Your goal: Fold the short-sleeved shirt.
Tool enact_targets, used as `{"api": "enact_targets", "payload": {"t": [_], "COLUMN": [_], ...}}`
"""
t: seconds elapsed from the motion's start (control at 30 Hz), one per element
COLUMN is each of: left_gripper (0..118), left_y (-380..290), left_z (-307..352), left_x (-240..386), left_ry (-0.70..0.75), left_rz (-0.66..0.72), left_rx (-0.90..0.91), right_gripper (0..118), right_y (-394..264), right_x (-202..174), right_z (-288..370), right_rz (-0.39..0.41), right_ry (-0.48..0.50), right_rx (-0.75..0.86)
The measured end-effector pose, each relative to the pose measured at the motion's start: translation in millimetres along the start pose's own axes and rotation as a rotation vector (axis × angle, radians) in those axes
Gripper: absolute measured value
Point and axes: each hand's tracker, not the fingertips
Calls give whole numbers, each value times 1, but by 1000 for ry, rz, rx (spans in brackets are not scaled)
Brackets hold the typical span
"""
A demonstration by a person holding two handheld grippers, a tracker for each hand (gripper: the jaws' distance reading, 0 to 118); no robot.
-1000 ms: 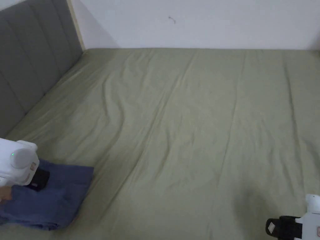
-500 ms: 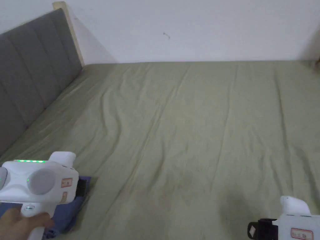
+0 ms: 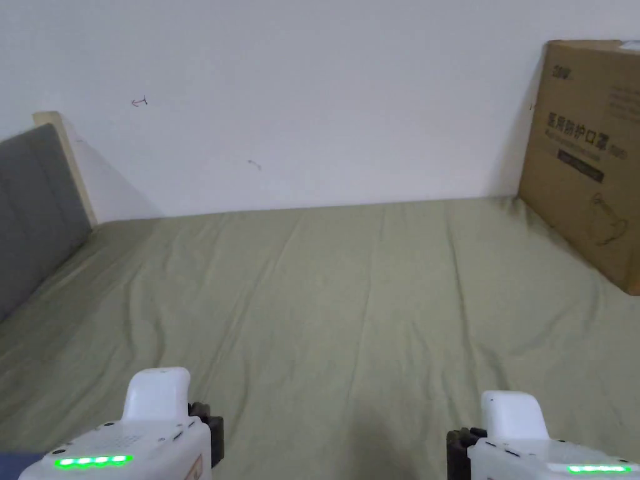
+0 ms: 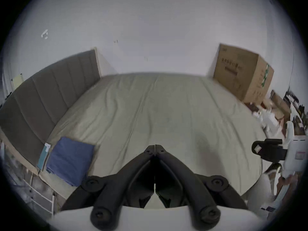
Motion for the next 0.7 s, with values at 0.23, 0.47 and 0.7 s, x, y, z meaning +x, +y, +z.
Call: {"api": "enact_targets", "payload": {"t": [0.23, 0.47, 0.7], "left_gripper": [0, 0, 0], "left_y": [19, 29, 29], "left_z": [45, 65, 77], "left_x": [30, 50, 56], "left_ry": [50, 85, 92], "left_rz": [-92, -136, -48], "left_rx": [213, 302, 392], "right_gripper": [0, 0, 0], "right_y": [47, 57, 47], "right_x": [-29, -49, -57], "right_z": [59, 80, 79], "right_rz": [167, 162, 166], "right_ry": [-118, -84, -115], "right_rx": [293, 474, 489]}}
